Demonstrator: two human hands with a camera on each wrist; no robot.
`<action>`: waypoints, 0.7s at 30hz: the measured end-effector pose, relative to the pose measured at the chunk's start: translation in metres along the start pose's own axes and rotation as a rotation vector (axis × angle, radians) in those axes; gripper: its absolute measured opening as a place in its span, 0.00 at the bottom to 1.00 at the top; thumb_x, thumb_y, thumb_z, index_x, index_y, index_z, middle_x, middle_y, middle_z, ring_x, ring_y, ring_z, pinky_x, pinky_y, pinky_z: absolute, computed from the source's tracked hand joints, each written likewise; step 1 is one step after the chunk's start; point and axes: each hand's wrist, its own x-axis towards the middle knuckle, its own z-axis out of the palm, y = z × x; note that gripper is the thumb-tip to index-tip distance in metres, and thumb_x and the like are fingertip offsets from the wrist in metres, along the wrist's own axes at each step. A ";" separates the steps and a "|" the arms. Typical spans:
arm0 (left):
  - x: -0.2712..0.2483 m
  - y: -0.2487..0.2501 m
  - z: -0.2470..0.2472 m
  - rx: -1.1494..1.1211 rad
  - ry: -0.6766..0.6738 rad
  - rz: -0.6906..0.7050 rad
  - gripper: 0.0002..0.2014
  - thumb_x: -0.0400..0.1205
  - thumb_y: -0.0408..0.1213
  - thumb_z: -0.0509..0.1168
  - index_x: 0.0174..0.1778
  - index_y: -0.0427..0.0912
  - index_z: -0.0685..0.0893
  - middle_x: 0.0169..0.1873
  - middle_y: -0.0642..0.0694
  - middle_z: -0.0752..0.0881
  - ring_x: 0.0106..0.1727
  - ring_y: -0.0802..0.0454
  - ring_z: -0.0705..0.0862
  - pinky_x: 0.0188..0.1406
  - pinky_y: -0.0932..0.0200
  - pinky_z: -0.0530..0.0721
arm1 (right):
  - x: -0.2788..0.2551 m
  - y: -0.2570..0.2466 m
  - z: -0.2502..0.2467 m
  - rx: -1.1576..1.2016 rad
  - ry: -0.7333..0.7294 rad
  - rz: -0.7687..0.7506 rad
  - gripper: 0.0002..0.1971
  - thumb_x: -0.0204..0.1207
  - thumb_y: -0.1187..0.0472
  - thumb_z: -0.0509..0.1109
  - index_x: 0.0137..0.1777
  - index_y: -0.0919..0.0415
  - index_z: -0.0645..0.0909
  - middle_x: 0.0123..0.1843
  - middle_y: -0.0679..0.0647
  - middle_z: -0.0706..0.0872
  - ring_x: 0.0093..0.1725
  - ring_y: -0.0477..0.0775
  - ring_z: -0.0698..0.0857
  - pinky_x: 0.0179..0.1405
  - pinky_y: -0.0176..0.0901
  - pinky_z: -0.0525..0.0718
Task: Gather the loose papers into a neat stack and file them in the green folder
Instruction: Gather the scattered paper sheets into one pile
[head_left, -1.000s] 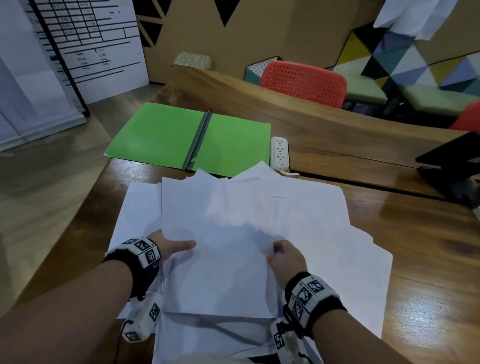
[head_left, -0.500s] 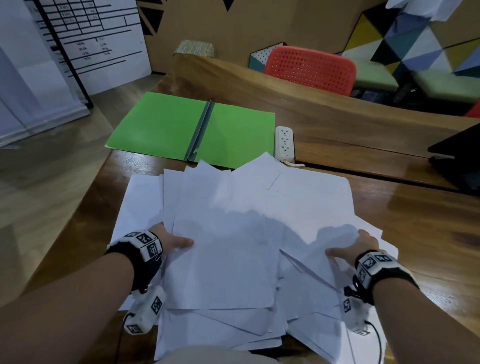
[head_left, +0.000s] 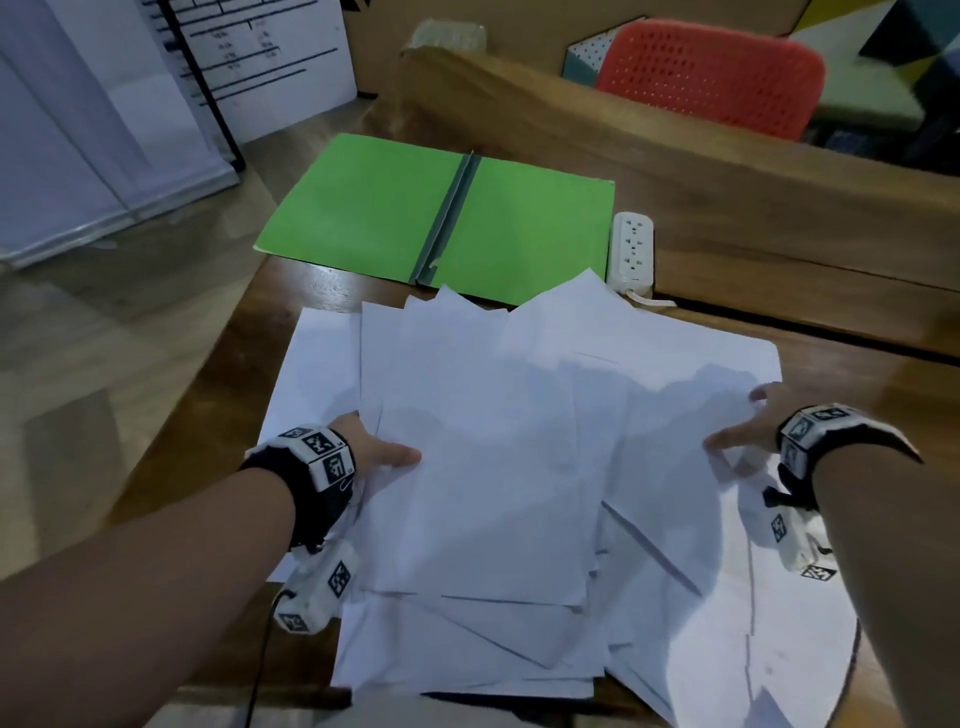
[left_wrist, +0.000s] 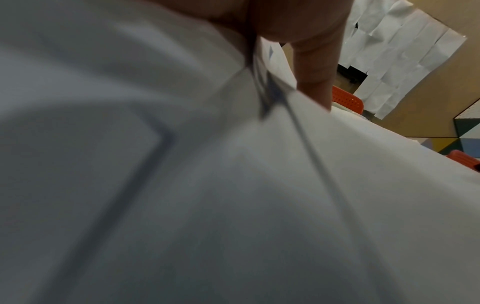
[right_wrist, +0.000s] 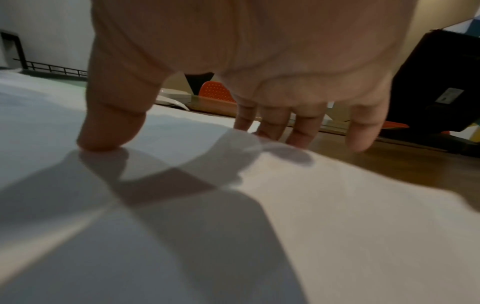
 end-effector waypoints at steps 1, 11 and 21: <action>0.000 0.000 0.000 0.002 -0.002 0.000 0.32 0.64 0.46 0.80 0.62 0.37 0.79 0.58 0.40 0.85 0.56 0.42 0.82 0.57 0.54 0.77 | 0.001 -0.002 -0.001 -0.023 -0.039 0.010 0.46 0.66 0.45 0.78 0.79 0.64 0.62 0.79 0.62 0.67 0.76 0.62 0.69 0.69 0.48 0.70; 0.001 0.001 0.000 -0.007 -0.006 -0.020 0.32 0.66 0.44 0.79 0.63 0.36 0.78 0.60 0.39 0.84 0.52 0.44 0.79 0.54 0.55 0.75 | 0.001 -0.033 -0.015 0.050 -0.007 -0.089 0.34 0.79 0.47 0.65 0.79 0.66 0.63 0.82 0.61 0.63 0.81 0.60 0.63 0.78 0.46 0.60; 0.002 0.002 0.000 0.028 -0.018 -0.039 0.35 0.63 0.47 0.80 0.64 0.37 0.77 0.60 0.40 0.84 0.55 0.41 0.81 0.58 0.53 0.78 | -0.039 0.029 -0.006 0.336 0.187 0.018 0.22 0.78 0.58 0.67 0.69 0.68 0.77 0.65 0.70 0.82 0.60 0.69 0.81 0.59 0.55 0.78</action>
